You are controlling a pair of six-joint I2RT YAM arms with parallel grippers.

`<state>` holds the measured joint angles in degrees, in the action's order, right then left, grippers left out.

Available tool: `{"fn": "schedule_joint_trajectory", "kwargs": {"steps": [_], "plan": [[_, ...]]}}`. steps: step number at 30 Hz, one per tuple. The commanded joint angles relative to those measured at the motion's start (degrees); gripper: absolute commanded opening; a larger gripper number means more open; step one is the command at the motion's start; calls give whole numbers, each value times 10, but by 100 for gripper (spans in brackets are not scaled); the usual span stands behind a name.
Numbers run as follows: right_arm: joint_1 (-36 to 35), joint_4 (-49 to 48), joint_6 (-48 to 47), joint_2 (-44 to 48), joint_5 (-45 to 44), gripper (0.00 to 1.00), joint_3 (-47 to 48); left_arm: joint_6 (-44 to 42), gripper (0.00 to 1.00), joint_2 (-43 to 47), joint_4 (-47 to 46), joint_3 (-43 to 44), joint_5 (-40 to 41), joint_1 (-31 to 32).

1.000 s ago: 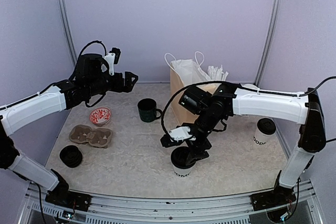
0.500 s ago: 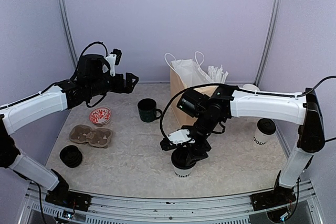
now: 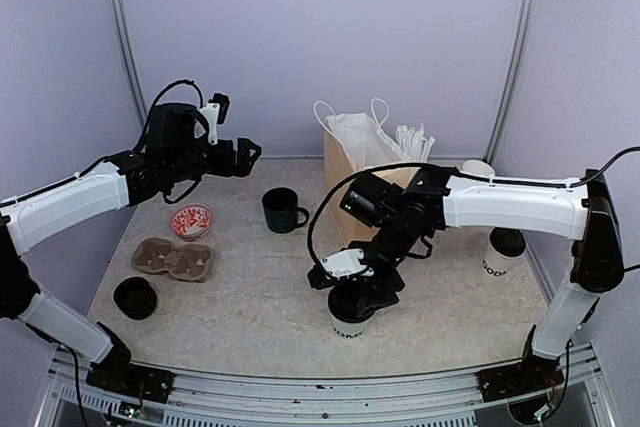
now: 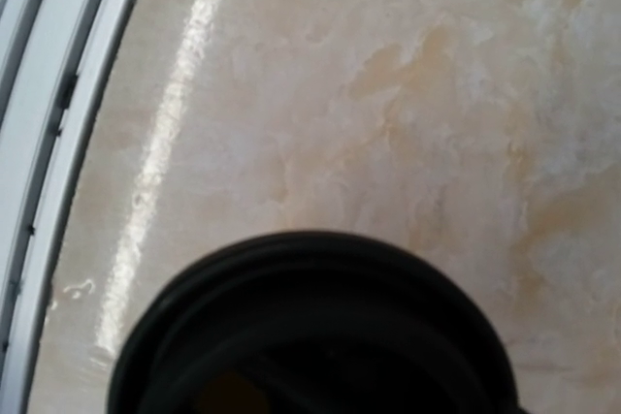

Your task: Pack the takeout coffee

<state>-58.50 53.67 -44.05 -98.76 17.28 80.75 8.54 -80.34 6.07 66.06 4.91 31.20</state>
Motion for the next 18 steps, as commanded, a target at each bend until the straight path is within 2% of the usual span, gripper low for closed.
{"fn": "schedule_joint_trajectory", "kwargs": {"steps": [1, 5, 8, 13, 18], "plan": [[-7, 17, 11, 16, -15, 75, -9, -6, 99, -9, 9, 20, -1, -4], [11, 28, 19, 42, -30, 74, -30, -8, 99, -10, 11, 22, 0, -8], [62, 40, 25, 67, -18, 74, -45, -9, 99, -7, 10, 22, -1, -12], [172, 52, 24, 122, -1, 73, -73, -6, 99, -2, 9, 22, -4, -20], [293, 56, -2, 164, 0, 73, -99, 32, 99, 4, 5, 24, -35, -39]]}}
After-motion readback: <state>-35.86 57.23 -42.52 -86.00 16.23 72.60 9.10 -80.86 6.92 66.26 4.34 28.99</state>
